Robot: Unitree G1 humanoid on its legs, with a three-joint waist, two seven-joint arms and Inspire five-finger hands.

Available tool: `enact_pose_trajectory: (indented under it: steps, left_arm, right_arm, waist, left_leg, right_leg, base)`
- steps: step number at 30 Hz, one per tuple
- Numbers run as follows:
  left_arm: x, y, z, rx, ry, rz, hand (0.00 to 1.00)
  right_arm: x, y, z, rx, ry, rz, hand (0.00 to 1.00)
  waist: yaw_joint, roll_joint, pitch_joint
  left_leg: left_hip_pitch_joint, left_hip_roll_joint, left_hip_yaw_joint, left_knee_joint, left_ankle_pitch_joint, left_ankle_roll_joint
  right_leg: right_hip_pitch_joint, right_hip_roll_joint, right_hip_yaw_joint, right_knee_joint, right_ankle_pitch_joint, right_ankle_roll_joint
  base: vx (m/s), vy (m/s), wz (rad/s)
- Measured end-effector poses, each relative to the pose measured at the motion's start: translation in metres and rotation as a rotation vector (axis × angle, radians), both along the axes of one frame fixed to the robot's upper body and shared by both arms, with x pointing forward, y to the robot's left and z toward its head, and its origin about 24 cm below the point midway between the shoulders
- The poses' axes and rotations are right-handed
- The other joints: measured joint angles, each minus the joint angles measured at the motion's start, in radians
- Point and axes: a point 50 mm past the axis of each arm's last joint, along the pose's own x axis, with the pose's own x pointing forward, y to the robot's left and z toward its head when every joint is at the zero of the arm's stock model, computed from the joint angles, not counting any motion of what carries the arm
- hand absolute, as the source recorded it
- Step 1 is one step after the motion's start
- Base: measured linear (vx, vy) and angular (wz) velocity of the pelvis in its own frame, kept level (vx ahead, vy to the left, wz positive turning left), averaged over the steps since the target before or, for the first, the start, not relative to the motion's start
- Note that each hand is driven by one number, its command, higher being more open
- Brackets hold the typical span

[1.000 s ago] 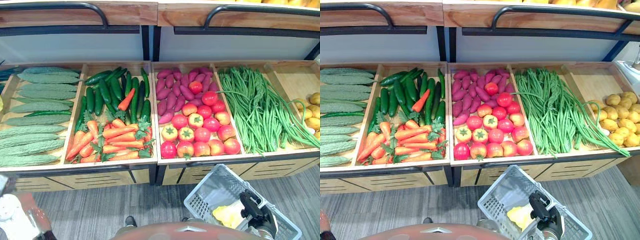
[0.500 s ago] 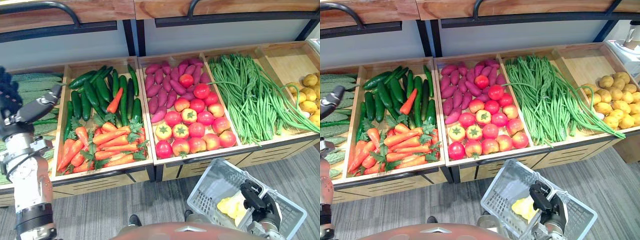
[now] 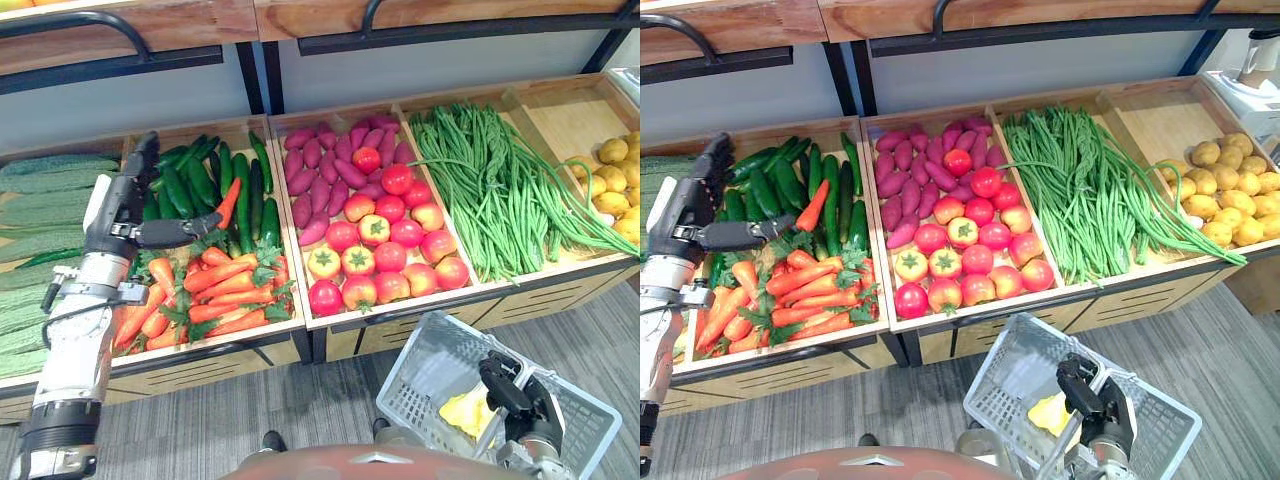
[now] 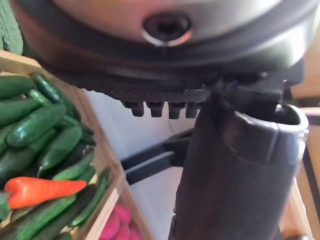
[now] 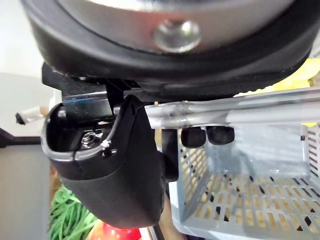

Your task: Pick vegetable in the basket

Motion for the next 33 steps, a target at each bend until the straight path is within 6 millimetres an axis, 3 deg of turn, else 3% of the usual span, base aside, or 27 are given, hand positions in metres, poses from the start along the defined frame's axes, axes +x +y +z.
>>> enact_pose_trajectory:
  steps: [8,21,33]
  left_arm:
    - [0.0,-0.011,-0.012,0.068,0.12,-0.128,1.0]
    - [-0.022,-0.009,-0.046,0.128,0.332,-0.168,1.0]
    - [-0.032,-0.012,-0.063,0.213,0.409,-0.162,1.0]
  right_arm:
    - [0.001,0.001,0.0,0.009,-0.006,0.02,0.0]
    - [-0.003,0.003,-0.001,0.018,0.001,0.038,0.0]
    - [-0.005,0.003,-0.002,0.024,0.005,0.047,0.0]
  waist:
    - [0.001,-0.001,-0.002]
    - [0.0,-0.006,-0.025]
    - [0.004,-0.006,-0.034]
  left_leg:
    - [0.0,0.0,0.01,0.0,0.001,0.001]
    - [-0.003,-0.001,0.007,0.0,0.002,0.003]
    - [-0.006,-0.002,0.004,0.0,0.003,0.004]
  right_leg:
    - [-0.002,0.001,0.013,-0.001,0.008,0.001]
    - [-0.007,0.0,0.009,-0.004,0.009,0.001]
    - [-0.007,-0.001,0.006,-0.009,0.011,0.002]
  base:
    - [-0.01,0.005,-0.04]
    - [0.0,0.0,0.0]
    - [0.0,0.0,0.01]
